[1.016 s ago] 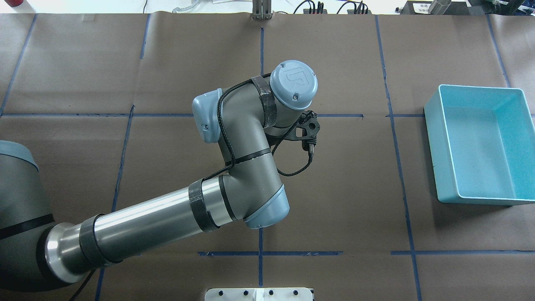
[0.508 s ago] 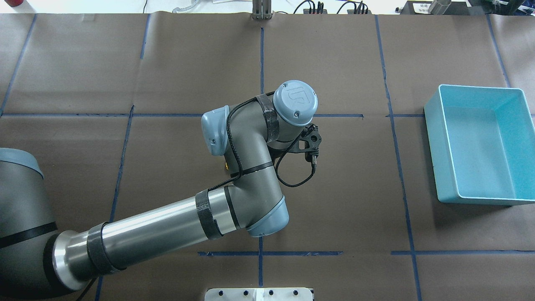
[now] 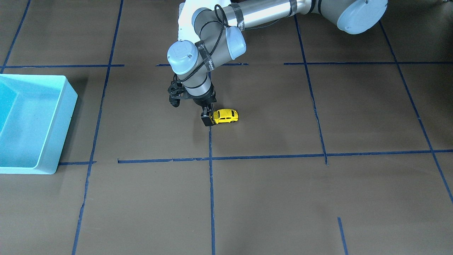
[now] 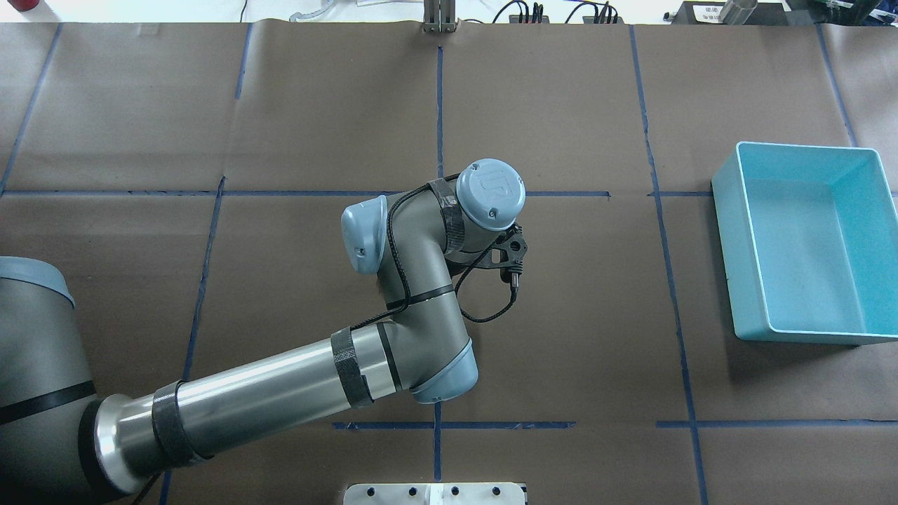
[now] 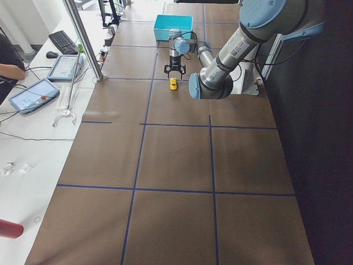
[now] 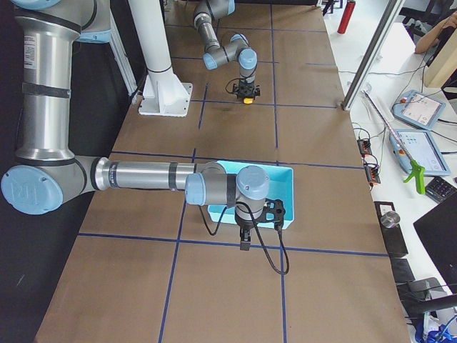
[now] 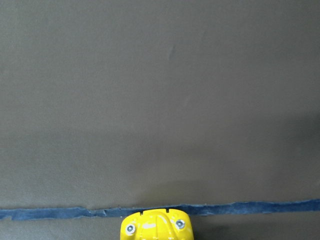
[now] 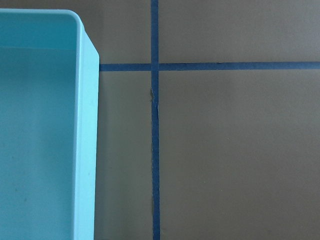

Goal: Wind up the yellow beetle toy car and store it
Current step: 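Lower the left gripper onto the car and close on it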

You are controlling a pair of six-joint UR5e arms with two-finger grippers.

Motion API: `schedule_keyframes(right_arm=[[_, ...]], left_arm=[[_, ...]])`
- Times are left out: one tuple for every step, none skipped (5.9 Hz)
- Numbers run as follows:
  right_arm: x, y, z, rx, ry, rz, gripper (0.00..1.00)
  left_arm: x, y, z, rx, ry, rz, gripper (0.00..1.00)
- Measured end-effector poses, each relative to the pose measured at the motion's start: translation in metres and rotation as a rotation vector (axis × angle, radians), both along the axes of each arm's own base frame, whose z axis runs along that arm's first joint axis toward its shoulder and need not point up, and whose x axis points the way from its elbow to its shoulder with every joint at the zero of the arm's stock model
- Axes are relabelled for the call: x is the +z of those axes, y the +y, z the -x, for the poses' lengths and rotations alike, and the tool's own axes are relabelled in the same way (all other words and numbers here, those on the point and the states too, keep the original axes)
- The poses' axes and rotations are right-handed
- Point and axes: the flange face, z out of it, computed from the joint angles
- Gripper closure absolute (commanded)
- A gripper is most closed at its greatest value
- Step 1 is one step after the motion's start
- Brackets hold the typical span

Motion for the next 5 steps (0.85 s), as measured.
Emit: schedule_keyframes(right_arm=[[-0.0003, -0.0002, 0.0000, 0.000, 0.000, 0.000, 0.00], [-0.0004, -0.0003, 0.0000, 0.000, 0.000, -0.001, 0.00], [-0.0009, -0.0004, 0.0000, 0.000, 0.000, -0.002, 0.00], [-0.0011, -0.0003, 0.0000, 0.000, -0.001, -0.002, 0.00], [-0.0011, 0.0000, 0.0001, 0.000, -0.001, -0.002, 0.00]], left_arm=[[0.0008, -0.0006, -0.0004, -0.002, -0.002, -0.003, 0.05], [0.0023, -0.0017, -0.0014, -0.006, -0.003, -0.008, 0.12], [0.0047, -0.0035, -0.0031, -0.010, -0.002, -0.014, 0.40], [0.0064, -0.0054, -0.0042, -0.013, 0.002, -0.015, 0.83], [0.0065, -0.0062, -0.0044, -0.012, 0.007, -0.013, 1.00]])
